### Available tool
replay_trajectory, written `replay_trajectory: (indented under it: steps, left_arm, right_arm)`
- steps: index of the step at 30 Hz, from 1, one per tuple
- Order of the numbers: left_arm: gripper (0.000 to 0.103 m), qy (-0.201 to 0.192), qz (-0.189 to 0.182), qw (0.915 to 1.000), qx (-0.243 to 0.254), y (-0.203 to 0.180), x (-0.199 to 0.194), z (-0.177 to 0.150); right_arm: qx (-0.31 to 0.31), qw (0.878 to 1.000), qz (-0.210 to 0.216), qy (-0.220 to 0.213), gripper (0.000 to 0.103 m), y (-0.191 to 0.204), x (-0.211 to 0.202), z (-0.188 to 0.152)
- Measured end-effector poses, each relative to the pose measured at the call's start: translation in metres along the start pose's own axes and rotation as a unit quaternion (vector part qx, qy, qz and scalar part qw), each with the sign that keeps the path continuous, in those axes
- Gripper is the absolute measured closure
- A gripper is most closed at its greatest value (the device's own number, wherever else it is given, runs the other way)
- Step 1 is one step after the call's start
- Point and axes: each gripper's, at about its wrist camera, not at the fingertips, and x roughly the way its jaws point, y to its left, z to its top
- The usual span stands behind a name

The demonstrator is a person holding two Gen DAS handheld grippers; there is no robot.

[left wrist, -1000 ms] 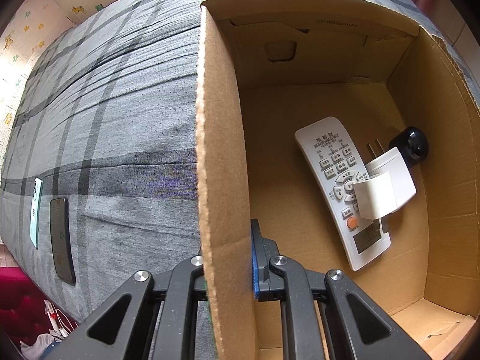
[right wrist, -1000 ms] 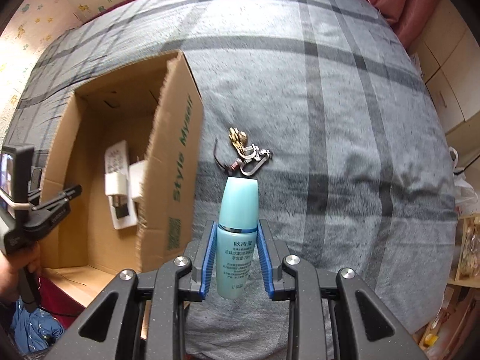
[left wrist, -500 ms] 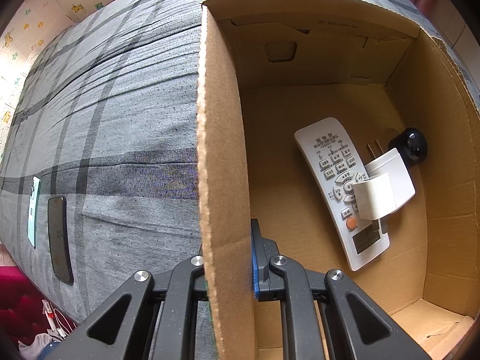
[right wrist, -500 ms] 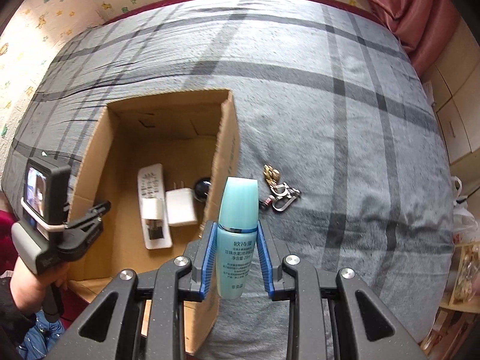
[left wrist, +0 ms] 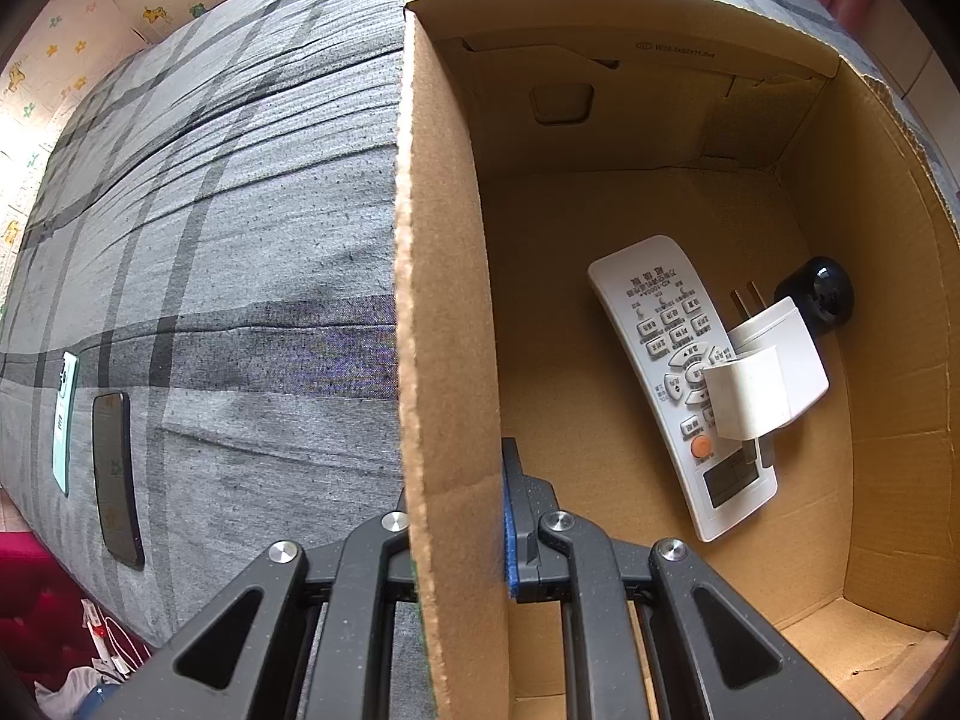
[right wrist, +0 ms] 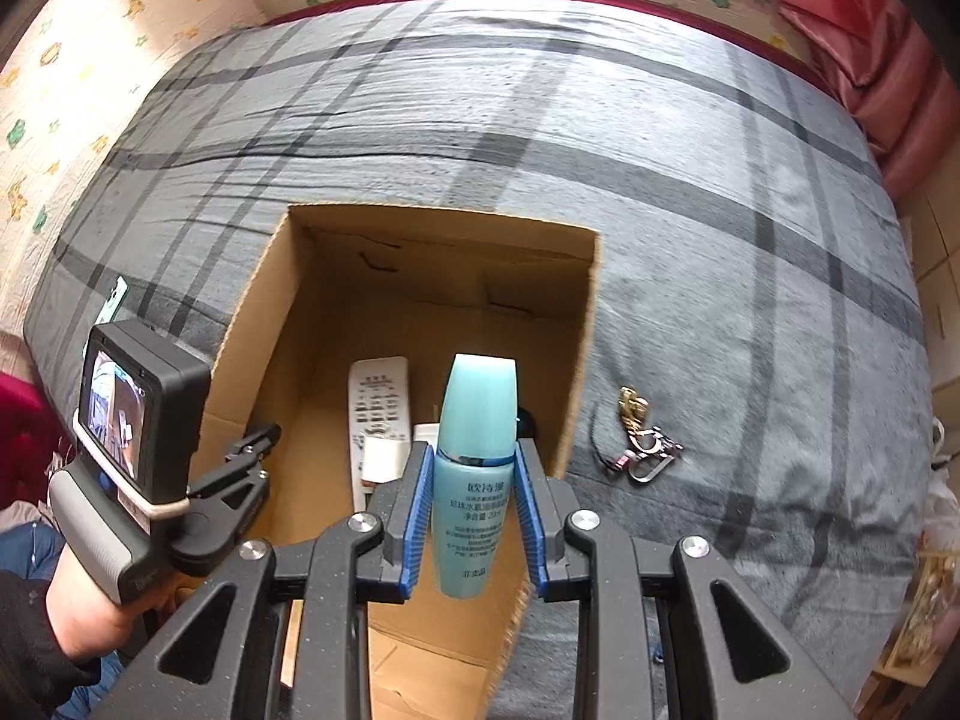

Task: Organize rigid objects
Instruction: 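Lift the lotion bottle and carry it over the box with the right gripper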

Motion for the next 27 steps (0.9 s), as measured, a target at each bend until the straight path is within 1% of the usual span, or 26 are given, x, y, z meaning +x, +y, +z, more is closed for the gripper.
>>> replay_trajectory:
  steps: [9, 22, 27]
  left_arm:
    - [0.090, 0.001, -0.006, 1.0000, -0.003, 0.002, 0.001, 0.001]
    - [0.090, 0.001, -0.011, 0.9999, -0.005, 0.005, 0.003, 0.000]
    - [0.090, 0.002, -0.012, 0.9999, -0.005, 0.006, 0.004, 0.000]
  right_arm:
    - [-0.026, 0.999, 0.001, 0.022, 0.075, 0.019, 0.033, 0.010]
    - [-0.035, 0.997, -0.007, 0.067, 0.075, 0.029, 0.091, 0.013]
    - [-0.034, 0.996, -0.007, 0.080, 0.075, 0.028, 0.107, 0.014]
